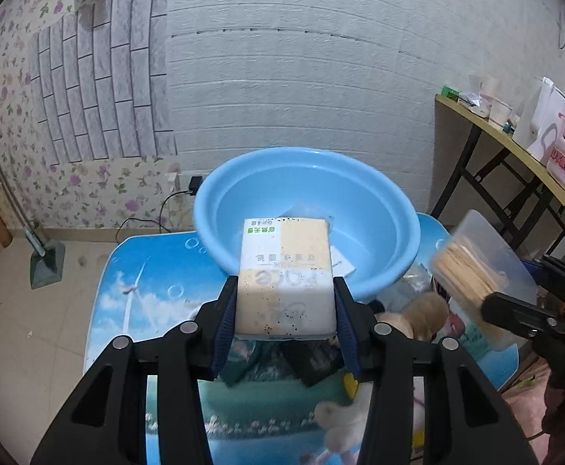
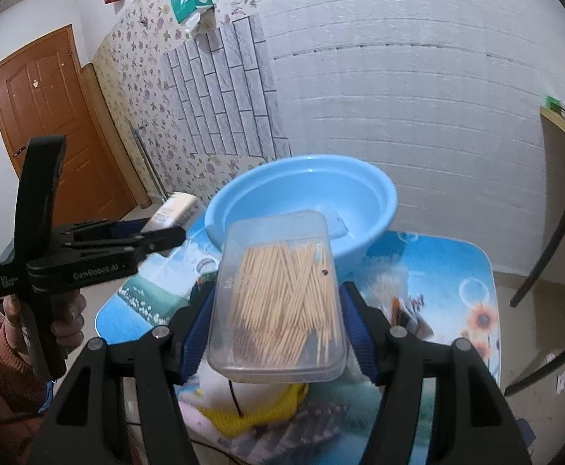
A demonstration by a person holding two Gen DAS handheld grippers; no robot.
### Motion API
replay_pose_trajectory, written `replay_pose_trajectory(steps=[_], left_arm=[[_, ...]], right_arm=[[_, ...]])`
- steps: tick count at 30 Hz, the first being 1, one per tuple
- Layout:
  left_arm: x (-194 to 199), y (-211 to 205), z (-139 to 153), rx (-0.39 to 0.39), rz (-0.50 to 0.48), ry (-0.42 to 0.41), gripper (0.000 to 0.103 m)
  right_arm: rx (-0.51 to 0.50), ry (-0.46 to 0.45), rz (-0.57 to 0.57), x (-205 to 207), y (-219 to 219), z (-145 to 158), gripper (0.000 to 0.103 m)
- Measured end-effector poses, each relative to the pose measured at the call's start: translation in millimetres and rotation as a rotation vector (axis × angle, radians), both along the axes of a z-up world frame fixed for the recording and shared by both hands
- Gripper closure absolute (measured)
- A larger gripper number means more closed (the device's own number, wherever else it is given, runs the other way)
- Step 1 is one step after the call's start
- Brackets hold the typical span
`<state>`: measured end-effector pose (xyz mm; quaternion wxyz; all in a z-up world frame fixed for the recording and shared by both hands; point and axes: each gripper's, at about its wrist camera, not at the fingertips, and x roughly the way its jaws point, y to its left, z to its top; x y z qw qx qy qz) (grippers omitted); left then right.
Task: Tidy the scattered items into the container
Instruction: 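Lift and carry the tissue pack and toothpick box over the blue basin, then open left tool over the basin while right tool releases the toothpick box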
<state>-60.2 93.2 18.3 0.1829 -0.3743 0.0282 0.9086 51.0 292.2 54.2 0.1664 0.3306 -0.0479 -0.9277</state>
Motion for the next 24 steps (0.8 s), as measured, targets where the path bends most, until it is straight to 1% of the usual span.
replay_pose_trajectory(steps=[4,10,14,19,24], left_arm=[[-14.0,7.6,-3.4,0.007,-0.017,-0.014,0.058],[-32.3,17.5,-10.0,-0.001,-0.036,-0.025,0.058],[-46.8,24.3,-19.2,-0.004,-0.042,-0.051,0.058],[-56.1,29.6,-28.5,-0.027,-0.042,-0.061,0.057],[-62.2,33.0,-35.7,-0.039,-0.052,-0.069,0.057]], right_arm=[[0.014,-0.007,-0.004,-18.6,-4.4,-2.1,0.041],[0.009,-0.024,0.005,-42.1,-5.5,-7.7,0.041],[0.007,-0.045,0.007,-56.4,-5.0,-15.3,0.041],[0.017,-0.057,0.006,-68.2,-5.9,-21.8,0.041],[-0.005,-0.078,0.005,-79.4,-4.0,-29.1,0.041]])
